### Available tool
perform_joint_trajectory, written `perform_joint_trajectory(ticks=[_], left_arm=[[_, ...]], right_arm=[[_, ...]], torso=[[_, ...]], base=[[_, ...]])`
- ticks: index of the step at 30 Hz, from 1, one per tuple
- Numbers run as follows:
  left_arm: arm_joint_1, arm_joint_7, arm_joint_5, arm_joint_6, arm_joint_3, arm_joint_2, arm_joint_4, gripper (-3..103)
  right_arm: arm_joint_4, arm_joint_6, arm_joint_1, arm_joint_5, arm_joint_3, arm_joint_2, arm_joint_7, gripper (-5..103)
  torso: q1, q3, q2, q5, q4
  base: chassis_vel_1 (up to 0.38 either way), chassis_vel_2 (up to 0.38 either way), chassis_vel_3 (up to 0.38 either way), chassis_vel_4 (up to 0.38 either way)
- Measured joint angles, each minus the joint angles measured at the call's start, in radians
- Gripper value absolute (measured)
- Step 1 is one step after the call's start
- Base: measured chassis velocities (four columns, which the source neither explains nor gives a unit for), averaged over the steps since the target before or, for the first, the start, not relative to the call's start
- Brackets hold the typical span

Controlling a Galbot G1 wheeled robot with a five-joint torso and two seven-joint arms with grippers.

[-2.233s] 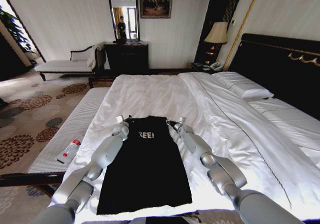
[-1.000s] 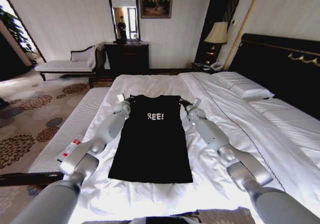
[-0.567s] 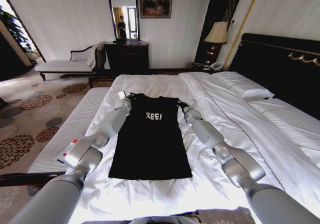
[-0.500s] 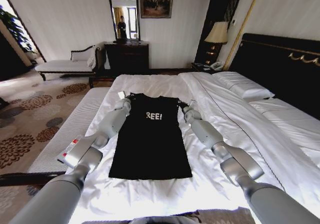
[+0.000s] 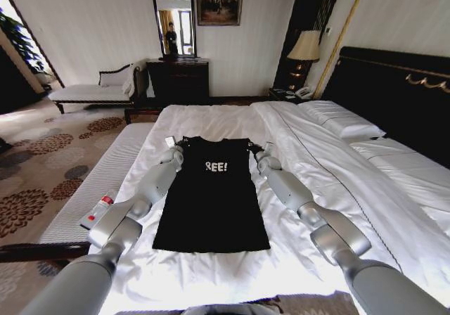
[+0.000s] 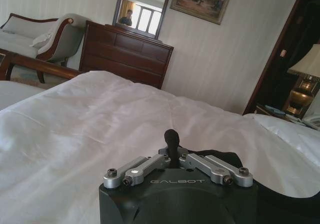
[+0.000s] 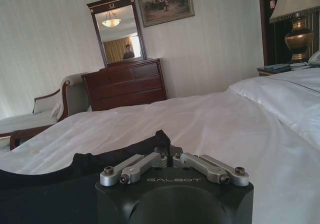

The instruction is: Fold the clothes on the bed.

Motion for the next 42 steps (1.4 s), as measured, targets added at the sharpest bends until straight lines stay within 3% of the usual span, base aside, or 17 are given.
perform_joint_trajectory(ticks=[11,16,30,42], left_arm=[[0.139,-0.068,-0.027,-0.005,-0.024,0.094,-0.261,2],[0.261,-0.095,-0.041,-0.020,-0.036,0.160,-0.396,2],[0.461,-0.123,-0.032,-0.052,-0.078,0.245,-0.649,2],[0.617,-0.128,-0.006,-0.058,-0.136,0.290,-0.787,2]], right_arm=[[0.191,0.023,-0.158,-0.023,0.021,-0.097,0.053,0],[0.319,0.028,-0.245,-0.044,0.032,-0.154,0.097,0],[0.511,0.041,-0.384,-0.111,0.075,-0.181,0.147,0],[0.660,0.040,-0.561,-0.184,0.130,-0.230,0.166,0]], torso=[[0.000,0.000,0.000,0.0003,-0.0002],[0.000,0.000,0.000,-0.0002,0.0002],[0.000,0.000,0.000,0.0000,0.0001],[0.000,0.000,0.000,0.0002,-0.0001]], base=[[0.000,0.000,0.000,0.000],[0.000,0.000,0.000,0.000],[0.000,0.000,0.000,0.000],[0.000,0.000,0.000,0.000]])
